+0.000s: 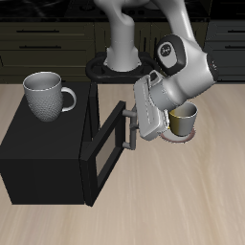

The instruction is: Open the microwave

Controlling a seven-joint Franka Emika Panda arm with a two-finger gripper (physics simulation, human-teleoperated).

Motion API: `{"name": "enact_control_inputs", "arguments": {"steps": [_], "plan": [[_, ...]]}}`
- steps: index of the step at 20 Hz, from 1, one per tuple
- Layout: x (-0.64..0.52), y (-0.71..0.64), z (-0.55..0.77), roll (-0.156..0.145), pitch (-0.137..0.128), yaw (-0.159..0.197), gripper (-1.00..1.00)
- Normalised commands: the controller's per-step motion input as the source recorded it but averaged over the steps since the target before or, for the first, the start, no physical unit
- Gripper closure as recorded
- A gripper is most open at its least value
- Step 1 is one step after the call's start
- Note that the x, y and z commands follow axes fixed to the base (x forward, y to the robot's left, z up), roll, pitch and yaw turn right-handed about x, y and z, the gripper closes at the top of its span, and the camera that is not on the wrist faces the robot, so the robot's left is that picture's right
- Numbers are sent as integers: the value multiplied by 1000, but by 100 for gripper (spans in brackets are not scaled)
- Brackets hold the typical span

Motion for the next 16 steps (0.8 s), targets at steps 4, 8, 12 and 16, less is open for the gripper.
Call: {"name": "enact_control_inputs", "arguments": {"steps": [4,8,12,16], "plan": [[29,345,34,89,7,55,100],[6,374,39,63,8,48,100],[82,290,-50,65,66,21,100],[121,409,-166,114,104,41,100]]}}
